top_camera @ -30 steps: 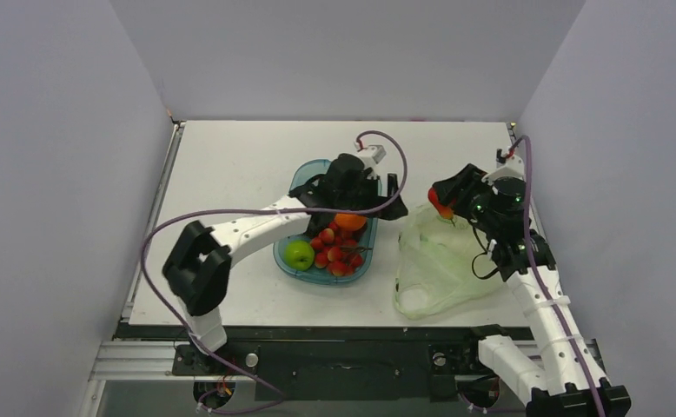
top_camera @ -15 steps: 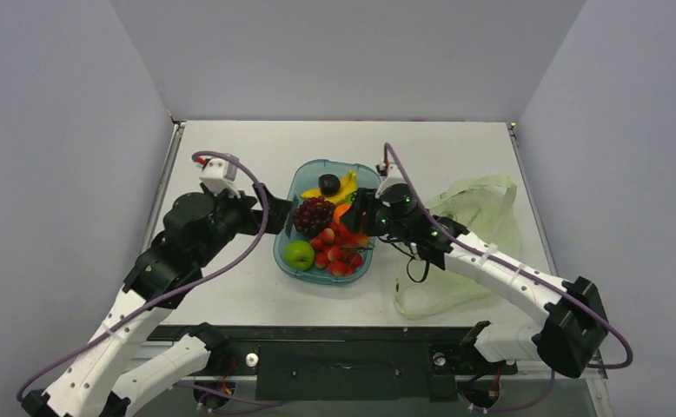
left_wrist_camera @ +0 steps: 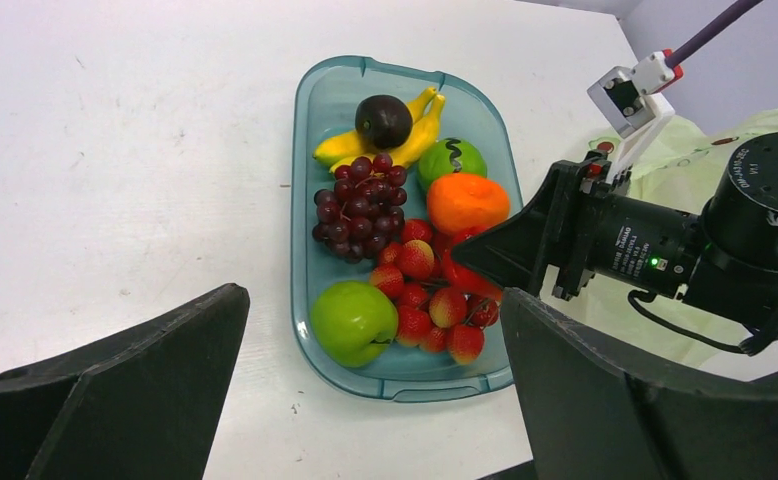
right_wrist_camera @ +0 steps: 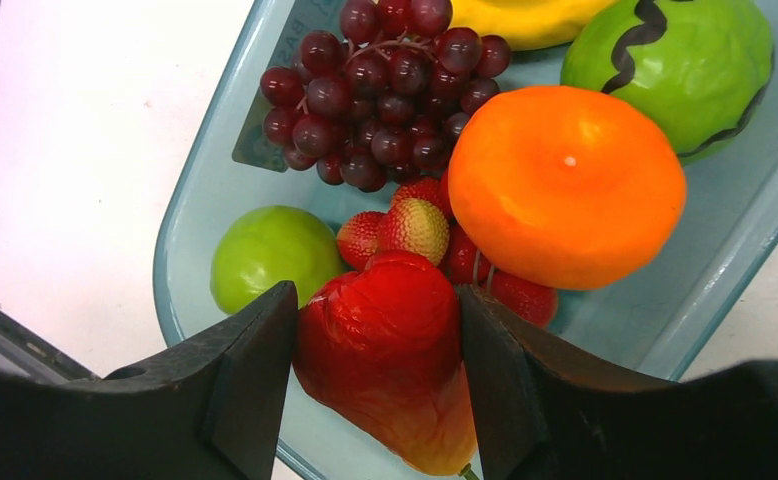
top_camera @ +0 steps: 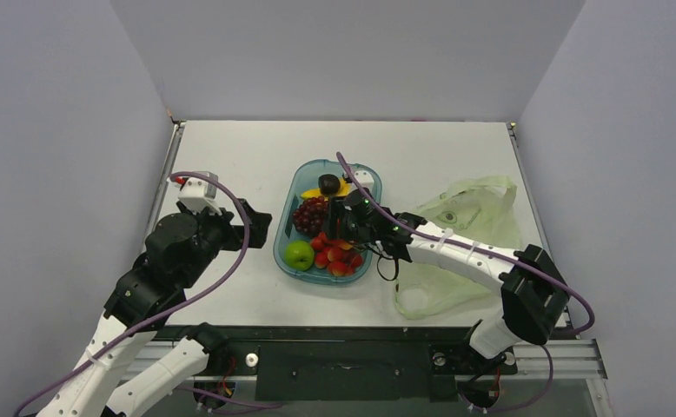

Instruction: Take the fake fruits out of the plastic bag

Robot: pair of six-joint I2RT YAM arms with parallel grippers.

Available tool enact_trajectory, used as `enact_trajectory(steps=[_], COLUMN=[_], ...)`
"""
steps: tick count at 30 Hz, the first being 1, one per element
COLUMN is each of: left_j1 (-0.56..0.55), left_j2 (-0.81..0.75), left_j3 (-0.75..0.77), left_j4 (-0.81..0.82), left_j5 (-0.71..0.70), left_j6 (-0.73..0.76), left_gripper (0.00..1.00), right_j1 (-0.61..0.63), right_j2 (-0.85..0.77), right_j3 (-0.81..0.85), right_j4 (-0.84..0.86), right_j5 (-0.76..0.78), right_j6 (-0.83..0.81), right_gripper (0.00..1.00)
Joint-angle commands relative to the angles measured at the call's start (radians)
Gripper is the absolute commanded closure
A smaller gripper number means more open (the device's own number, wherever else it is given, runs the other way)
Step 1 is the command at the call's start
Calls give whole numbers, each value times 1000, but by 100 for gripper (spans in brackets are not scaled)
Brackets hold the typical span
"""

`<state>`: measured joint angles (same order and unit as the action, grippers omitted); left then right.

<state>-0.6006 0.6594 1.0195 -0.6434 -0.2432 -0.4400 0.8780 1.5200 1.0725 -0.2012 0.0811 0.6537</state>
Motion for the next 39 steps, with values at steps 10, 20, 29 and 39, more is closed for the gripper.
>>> enact_trajectory(steps=[10,20,29,39], left_j1=[4,3,2,3], left_j2=[11,-62,-137,-206], left_j3=[64,114,153,197], left_j4=[-1,-1,34,27], left_j5=[-19,-64,-126,-209], left_j6=[25,20,49,79], left_gripper=[3,3,3,3], right_j1=[21,-17,-47,-46], right_j2=[-71,-433,-789,-1046], right_j3=[97,89,73,48], right_j4=[-64,-208,-307,-319], right_j5=[116,339,589,804], right_j6=[-76,-181,-289,-338], right_gripper=[9,7,2,2])
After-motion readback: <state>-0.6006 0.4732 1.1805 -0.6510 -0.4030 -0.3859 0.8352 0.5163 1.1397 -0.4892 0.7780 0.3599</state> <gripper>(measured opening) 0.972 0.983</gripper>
